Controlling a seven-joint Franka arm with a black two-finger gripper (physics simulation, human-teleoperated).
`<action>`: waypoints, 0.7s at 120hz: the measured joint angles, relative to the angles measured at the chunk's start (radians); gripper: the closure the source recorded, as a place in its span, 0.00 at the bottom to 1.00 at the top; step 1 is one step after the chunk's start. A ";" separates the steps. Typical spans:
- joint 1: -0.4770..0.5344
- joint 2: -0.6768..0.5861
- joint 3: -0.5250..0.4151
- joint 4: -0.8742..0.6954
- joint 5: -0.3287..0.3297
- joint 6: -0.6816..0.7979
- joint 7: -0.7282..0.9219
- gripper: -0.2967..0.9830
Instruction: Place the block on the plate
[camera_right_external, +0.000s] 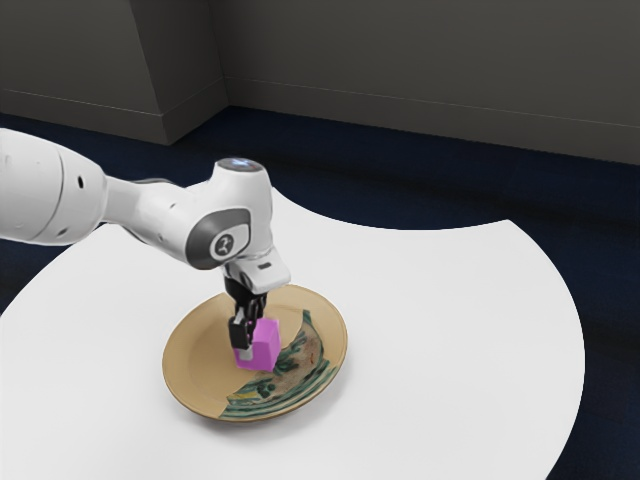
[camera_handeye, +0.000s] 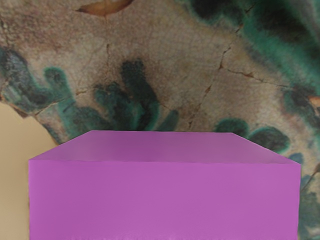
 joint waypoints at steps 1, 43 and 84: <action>-0.001 0.000 0.000 -0.001 0.000 0.002 -0.003 0.47; -0.004 -0.007 0.000 -0.005 -0.002 0.029 -0.084 0.30; -0.003 -0.068 0.001 -0.014 -0.002 0.007 -0.132 0.24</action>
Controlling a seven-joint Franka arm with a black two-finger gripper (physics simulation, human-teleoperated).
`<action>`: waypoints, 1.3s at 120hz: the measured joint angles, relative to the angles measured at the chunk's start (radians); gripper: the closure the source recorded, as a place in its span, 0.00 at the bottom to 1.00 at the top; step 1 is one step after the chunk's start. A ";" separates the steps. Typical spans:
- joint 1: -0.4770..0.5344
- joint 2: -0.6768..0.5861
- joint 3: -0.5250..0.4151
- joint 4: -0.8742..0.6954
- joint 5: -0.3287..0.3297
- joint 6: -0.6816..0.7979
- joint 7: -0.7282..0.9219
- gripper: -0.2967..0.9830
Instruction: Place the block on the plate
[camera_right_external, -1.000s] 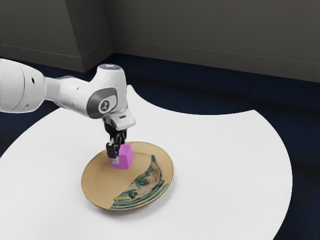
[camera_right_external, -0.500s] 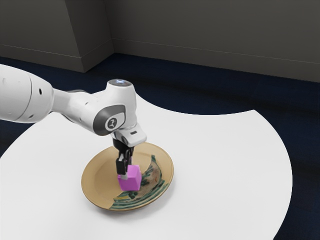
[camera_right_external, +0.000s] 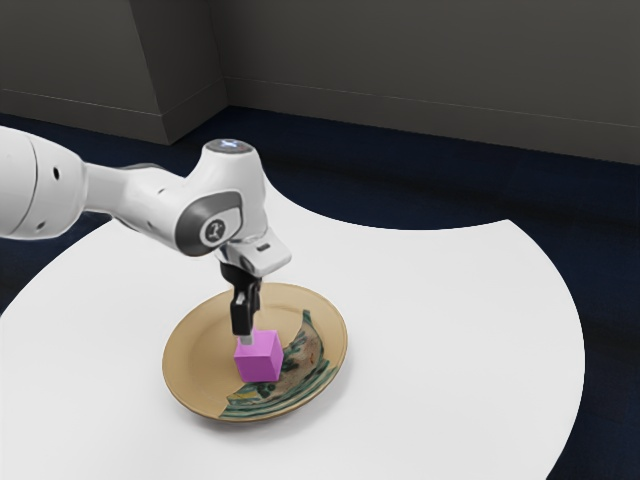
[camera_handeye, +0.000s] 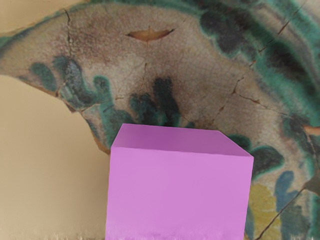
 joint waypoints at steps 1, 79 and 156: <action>0.000 -0.002 0.000 0.001 0.000 -0.002 -0.001 0.24; -0.027 -0.065 0.011 0.208 0.017 -0.192 -0.081 0.23; 0.051 -0.085 0.126 0.512 0.091 -0.520 -0.374 0.23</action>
